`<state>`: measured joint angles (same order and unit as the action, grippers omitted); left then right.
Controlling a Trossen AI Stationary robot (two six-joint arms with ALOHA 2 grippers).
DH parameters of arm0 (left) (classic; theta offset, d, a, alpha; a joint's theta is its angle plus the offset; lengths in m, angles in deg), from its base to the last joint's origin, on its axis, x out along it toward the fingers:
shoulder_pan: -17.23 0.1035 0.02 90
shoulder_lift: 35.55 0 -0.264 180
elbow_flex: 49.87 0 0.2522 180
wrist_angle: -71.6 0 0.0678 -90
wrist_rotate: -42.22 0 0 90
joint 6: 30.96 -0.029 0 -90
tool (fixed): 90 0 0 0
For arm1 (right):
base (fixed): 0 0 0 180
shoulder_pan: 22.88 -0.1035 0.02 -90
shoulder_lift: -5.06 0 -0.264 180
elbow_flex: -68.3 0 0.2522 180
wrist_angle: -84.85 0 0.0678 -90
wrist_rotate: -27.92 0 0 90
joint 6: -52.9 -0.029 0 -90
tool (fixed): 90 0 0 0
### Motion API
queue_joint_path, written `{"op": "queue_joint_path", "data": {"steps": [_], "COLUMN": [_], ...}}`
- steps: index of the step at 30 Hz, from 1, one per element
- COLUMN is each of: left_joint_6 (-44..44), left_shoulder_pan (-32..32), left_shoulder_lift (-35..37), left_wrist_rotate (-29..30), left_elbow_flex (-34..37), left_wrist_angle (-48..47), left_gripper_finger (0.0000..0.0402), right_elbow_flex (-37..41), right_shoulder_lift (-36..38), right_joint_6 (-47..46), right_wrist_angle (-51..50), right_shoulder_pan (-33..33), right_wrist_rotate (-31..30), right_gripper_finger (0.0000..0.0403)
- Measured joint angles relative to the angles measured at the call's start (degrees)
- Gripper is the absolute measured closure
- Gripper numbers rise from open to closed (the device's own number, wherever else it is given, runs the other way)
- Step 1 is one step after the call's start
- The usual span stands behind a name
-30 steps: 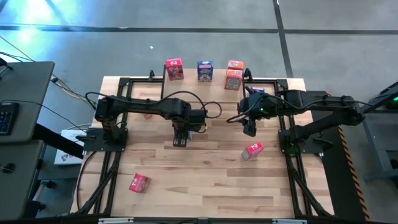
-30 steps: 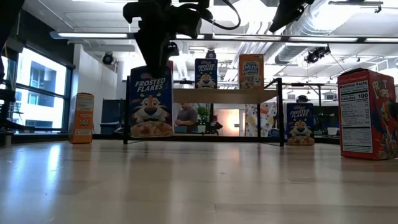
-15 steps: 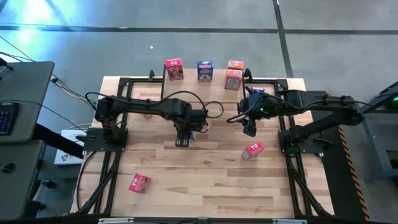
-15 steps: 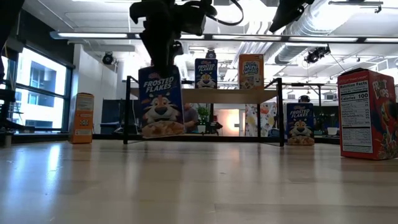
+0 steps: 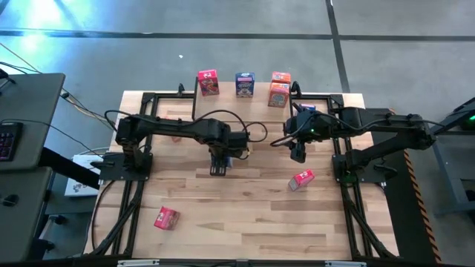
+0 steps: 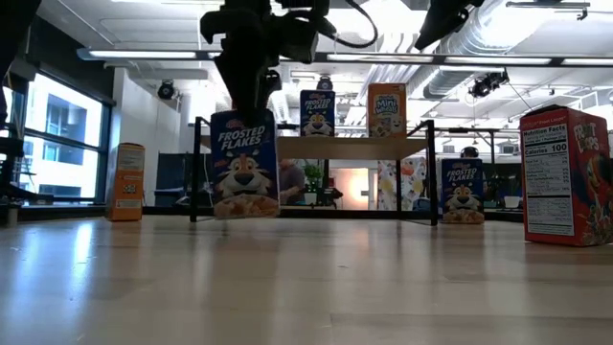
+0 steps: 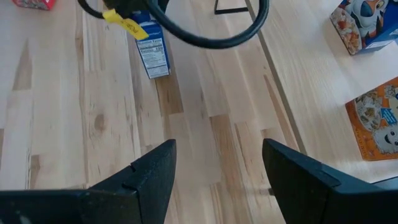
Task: Stack cereal on shelf
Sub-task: Put the bottom blue cereal box on the shelf
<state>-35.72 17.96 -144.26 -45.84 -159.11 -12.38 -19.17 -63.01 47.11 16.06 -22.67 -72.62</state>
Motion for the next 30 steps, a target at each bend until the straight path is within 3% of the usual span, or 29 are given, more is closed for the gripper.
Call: {"op": "queue_joint_path", "data": {"steps": [18,30], "left_joint_6": [0.05,0.22], "left_shoulder_pan": [-0.02,-0.39], "left_shoulder_lift": [-1.68,5.82], "left_wrist_rotate": [0.0,0.44], "left_elbow_flex": [0.05,0.0], "left_wrist_angle": [-0.44,-0.33], "left_gripper_finger": [0.0194,0.0195], "right_elbow_flex": [0.0,0.0], "right_shoulder_lift": [0.02,0.02], "right_joint_6": [-0.21,-0.21], "right_wrist_angle": [0.0,1.56], "right_shoulder_pan": [0.01,0.0], "right_wrist_rotate": [0.2,0.25], "right_gripper_finger": [0.0171,0.0171]}}
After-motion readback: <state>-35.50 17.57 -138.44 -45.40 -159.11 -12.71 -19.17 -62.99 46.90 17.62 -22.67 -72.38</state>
